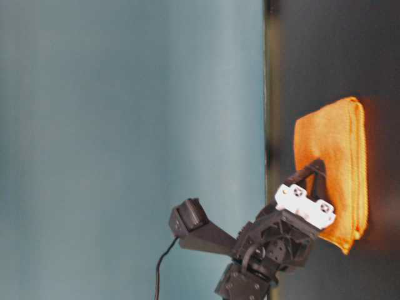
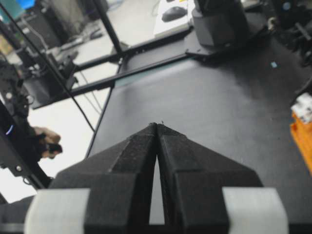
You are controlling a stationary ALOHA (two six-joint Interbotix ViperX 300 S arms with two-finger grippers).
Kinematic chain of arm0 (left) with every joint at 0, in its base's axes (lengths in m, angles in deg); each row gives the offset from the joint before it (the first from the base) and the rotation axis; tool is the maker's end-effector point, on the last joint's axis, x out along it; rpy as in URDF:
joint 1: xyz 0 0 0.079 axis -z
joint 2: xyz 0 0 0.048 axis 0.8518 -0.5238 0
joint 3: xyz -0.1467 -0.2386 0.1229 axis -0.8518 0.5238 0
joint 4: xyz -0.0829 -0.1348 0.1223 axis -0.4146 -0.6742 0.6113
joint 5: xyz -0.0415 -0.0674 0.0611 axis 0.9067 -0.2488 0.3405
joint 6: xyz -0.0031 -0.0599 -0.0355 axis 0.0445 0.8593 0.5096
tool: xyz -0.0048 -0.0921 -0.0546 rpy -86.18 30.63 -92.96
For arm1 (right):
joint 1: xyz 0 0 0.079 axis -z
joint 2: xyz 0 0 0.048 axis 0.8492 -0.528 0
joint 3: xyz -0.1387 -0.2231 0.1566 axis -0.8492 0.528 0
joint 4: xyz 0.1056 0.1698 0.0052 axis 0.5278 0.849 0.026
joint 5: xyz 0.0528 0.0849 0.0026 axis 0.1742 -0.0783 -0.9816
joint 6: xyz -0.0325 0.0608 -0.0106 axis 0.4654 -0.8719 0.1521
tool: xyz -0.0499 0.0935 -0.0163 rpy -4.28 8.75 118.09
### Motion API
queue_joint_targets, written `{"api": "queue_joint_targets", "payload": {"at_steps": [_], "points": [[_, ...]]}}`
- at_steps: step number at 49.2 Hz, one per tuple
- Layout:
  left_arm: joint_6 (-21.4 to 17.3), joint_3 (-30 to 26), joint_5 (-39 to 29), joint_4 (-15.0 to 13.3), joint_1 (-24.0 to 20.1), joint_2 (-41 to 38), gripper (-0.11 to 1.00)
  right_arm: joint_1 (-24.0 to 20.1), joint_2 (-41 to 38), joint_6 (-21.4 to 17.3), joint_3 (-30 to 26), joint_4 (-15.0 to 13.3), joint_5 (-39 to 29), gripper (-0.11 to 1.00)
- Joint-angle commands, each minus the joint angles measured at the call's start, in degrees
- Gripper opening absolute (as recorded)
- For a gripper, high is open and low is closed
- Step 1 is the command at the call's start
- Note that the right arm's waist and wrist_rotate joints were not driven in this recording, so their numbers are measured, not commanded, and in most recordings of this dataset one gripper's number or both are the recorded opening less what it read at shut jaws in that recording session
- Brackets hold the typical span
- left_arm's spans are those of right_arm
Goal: Push an orange cloth with the left arm to wipe the desk.
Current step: 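Drag the cloth with the left gripper toward the lower left of the table, then keep pushing the cloth along the table near the bottom edge with the left gripper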
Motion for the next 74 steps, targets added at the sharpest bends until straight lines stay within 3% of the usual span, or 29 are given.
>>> {"api": "queue_joint_targets", "payload": {"at_steps": [1, 13, 26, 43, 56, 74], "points": [[0.00, 1.32, 0.18, 0.18, 2.72, 1.76, 0.79, 0.00, -0.09, 0.00, -0.26, 0.09, 0.18, 0.00], [0.97, 6.86, 0.18, 0.18, 10.46, 5.80, 0.79, 0.00, 0.18, 0.00, -0.09, 0.09, -0.26, 0.00], [4.57, 12.30, 0.18, 0.18, 21.01, 9.49, 0.79, 0.09, 1.05, 0.00, -0.18, 0.09, -0.88, 0.00], [7.29, 12.83, 0.18, 0.18, 34.89, 9.49, 0.79, 0.00, 1.23, -0.09, -0.18, 0.00, -0.88, 0.00], [8.61, 11.78, 0.18, 0.18, 40.87, 9.40, 0.79, 0.00, 1.49, 0.00, -0.26, 0.09, -0.88, 0.00], [8.96, 10.72, 0.18, 0.18, 44.56, 9.40, 0.79, 0.00, 1.58, 0.00, -0.18, 0.09, -0.88, 0.00]]}}
